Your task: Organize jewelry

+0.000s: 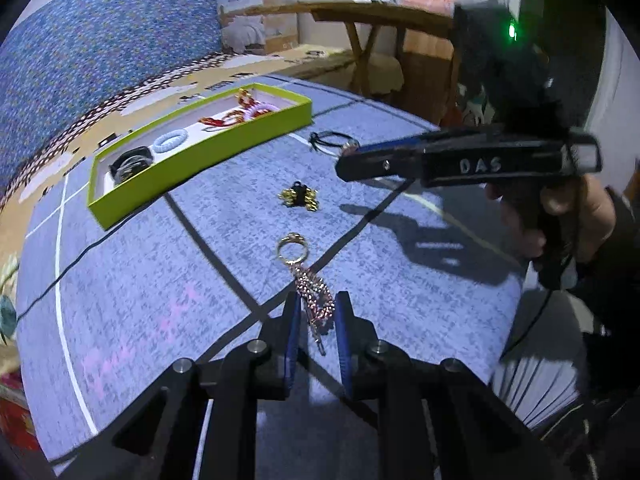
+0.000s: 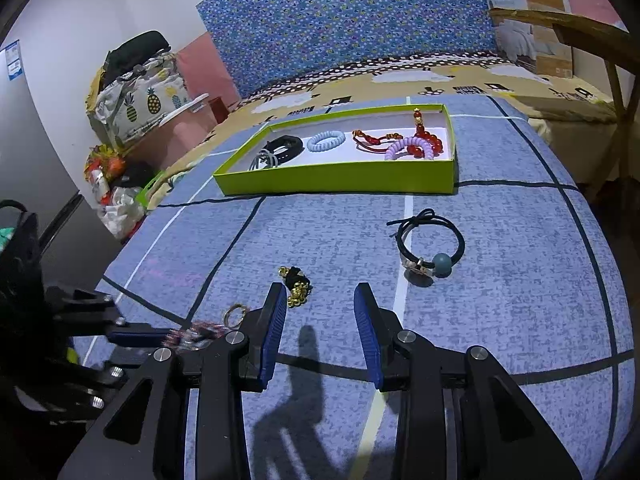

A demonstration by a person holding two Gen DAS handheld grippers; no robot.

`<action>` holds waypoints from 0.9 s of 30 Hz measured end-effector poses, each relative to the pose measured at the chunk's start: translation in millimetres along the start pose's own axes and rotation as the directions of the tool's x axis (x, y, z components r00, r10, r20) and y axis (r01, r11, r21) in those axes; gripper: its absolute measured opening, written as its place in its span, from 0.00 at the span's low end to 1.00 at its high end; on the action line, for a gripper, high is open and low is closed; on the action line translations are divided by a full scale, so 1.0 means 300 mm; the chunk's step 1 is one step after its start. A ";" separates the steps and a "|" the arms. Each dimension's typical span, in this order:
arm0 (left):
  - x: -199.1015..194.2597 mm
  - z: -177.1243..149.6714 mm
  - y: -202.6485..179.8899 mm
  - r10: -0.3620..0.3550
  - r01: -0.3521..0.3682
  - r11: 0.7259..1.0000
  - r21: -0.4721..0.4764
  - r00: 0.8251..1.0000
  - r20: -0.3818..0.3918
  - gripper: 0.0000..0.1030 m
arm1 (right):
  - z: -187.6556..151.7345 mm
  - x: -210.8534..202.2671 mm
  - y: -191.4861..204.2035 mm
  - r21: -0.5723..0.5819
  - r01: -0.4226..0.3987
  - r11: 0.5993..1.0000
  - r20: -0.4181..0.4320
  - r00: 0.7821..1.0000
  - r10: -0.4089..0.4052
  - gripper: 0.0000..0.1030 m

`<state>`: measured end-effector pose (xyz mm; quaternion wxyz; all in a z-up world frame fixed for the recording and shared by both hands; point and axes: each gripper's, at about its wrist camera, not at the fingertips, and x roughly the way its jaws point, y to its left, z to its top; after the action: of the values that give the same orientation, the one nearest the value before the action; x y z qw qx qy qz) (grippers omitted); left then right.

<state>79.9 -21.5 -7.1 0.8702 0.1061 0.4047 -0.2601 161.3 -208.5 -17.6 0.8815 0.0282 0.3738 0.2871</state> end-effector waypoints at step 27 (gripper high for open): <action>-0.007 0.036 0.150 0.068 -0.052 0.973 -0.226 0.996 0.062 0.17 | 0.095 0.123 -0.068 -0.210 0.211 0.955 -0.107 0.966 -0.237 0.06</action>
<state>110.1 12.9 0.2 0.8976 0.0104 0.3978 -0.1898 210.9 -201.3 -26.2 0.8803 -0.1207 0.4016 0.2220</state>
